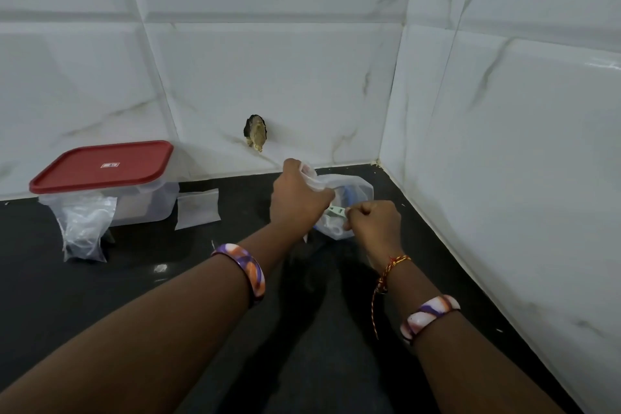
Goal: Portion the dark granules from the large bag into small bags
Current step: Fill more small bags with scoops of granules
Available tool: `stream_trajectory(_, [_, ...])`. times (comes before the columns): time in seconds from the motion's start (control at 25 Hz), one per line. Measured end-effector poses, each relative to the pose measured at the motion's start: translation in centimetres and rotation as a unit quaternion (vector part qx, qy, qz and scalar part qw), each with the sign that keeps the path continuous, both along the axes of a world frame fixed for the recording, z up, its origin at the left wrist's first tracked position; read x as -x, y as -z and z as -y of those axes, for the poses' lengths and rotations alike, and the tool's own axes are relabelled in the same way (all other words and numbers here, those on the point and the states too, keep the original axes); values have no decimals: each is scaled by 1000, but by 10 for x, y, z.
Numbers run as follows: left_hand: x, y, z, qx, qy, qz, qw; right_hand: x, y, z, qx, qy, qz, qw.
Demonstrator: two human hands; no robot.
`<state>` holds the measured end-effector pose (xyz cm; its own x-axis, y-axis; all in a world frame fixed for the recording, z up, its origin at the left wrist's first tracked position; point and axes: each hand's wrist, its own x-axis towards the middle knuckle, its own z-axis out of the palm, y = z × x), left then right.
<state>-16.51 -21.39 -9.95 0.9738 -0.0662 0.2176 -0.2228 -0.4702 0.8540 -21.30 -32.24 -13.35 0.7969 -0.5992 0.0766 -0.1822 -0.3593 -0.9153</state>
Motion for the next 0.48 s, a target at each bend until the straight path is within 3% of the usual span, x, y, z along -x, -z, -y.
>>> stream_trajectory(0.16, [-1, 5, -8, -13, -12, -13, 1000, 10, -3, -4, -58, 10, 10, 998])
stream_trajectory(0.48, [15, 13, -39, -66, 81, -46, 993, 41, -15, 0, -102, 9, 10, 995])
